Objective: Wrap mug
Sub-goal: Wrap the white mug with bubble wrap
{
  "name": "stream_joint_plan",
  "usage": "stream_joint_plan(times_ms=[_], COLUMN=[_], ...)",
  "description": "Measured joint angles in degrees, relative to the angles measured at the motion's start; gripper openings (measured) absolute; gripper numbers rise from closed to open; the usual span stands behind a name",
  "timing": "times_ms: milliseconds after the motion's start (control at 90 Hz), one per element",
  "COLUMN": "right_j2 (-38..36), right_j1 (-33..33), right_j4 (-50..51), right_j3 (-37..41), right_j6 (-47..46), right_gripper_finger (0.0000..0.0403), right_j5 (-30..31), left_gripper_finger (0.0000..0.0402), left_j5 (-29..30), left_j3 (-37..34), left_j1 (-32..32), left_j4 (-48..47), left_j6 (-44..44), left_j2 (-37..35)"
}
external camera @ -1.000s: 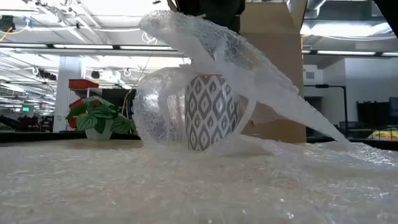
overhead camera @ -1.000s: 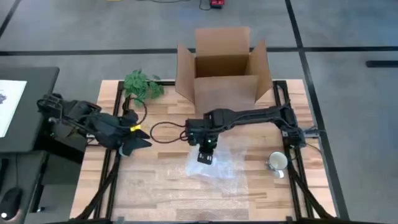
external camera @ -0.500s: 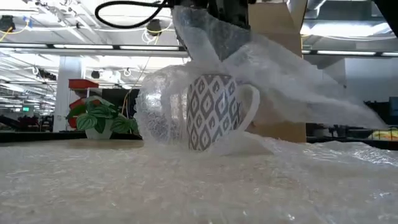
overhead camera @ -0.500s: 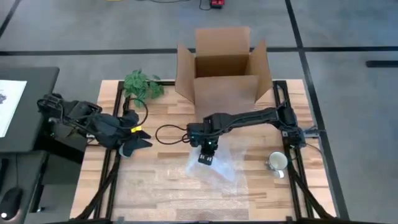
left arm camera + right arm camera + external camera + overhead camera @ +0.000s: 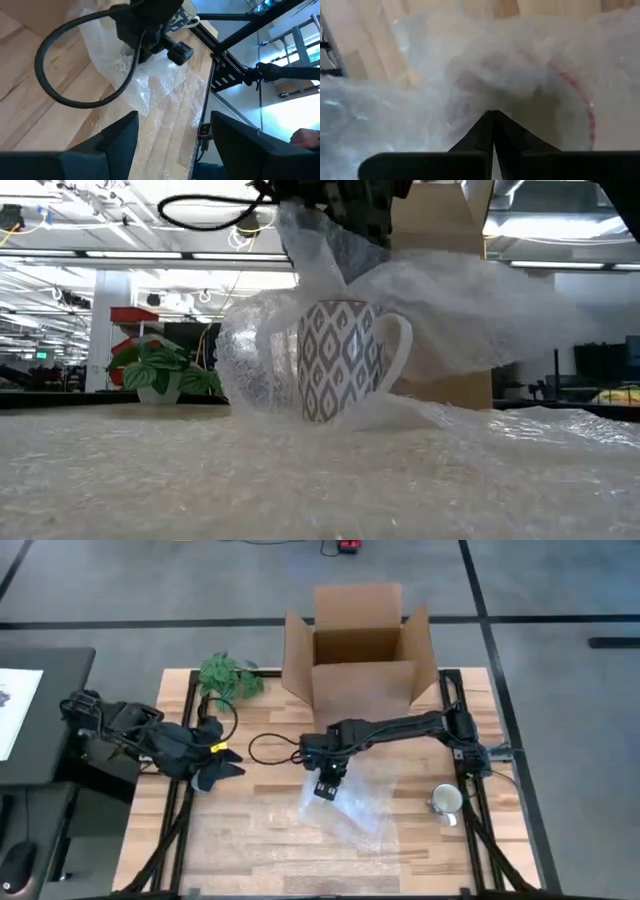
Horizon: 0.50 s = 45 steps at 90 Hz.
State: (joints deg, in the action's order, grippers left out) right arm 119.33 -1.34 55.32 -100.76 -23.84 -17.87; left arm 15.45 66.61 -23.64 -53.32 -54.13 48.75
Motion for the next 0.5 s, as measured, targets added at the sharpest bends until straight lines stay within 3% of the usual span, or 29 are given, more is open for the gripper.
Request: stream_joint_plan(times_ms=[244, 500], right_j2=[-0.07, 0.06], right_j1=[0.31, 0.48], right_j4=[-3.77, -4.34], right_j3=[5.3, 4.78], right_j6=[-1.68, -3.0], right_gripper_finger=[0.0, 0.0], right_j5=[3.87, 5.2], left_gripper_finger=[0.0226, 0.0226], left_j5=[0.5, 1.07], left_j3=[0.0, 0.0], left_j1=[0.0, 0.0], left_j4=[0.02, 0.01], left_j6=[0.0, 0.0], left_j2=[0.0, 0.0])
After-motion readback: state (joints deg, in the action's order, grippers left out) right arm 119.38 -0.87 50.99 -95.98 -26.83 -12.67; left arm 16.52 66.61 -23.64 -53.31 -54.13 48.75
